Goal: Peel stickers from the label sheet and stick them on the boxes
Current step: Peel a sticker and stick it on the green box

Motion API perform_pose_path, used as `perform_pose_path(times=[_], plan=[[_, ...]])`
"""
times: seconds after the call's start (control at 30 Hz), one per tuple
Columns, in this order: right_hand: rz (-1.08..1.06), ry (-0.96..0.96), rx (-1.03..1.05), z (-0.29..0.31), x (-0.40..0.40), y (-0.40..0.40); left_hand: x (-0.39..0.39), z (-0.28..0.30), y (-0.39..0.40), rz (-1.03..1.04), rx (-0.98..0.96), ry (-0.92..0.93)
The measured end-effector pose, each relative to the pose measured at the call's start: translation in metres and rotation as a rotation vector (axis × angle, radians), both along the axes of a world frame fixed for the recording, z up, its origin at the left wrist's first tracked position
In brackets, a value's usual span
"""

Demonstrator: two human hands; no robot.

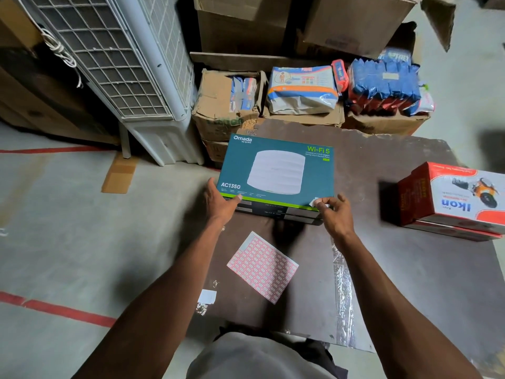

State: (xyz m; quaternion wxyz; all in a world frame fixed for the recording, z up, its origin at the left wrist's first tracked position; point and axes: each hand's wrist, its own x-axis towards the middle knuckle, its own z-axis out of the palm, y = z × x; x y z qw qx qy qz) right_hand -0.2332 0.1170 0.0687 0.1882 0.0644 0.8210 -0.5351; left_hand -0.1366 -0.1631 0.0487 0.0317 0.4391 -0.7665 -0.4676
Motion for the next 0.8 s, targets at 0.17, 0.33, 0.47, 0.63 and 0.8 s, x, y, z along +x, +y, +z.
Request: perform_pose_path(times=[0.17, 0.33, 0.47, 0.63, 0.8], plan=[[-0.046, -0.129, -0.103, -0.021, -0.001, 0.004, 0.002, -0.014, -0.005, 0.013, 0.124, -0.029], [-0.032, -0.15, -0.141, -0.003, 0.004, 0.005, 0.0, -0.061, -0.029, 0.075, 0.177, -0.041], [-0.047, -0.148, -0.162, 0.012, 0.0, 0.007, 0.004, -0.01, -0.013, 0.065, 0.144, 0.032], [-0.094, -0.104, -0.199, 0.021, -0.001, 0.007, 0.003, 0.005, -0.007, 0.115, 0.186, 0.099], [-0.127, -0.112, -0.212, 0.027, -0.001, 0.005, -0.003, 0.011, -0.007, 0.222, 0.358, 0.177]])
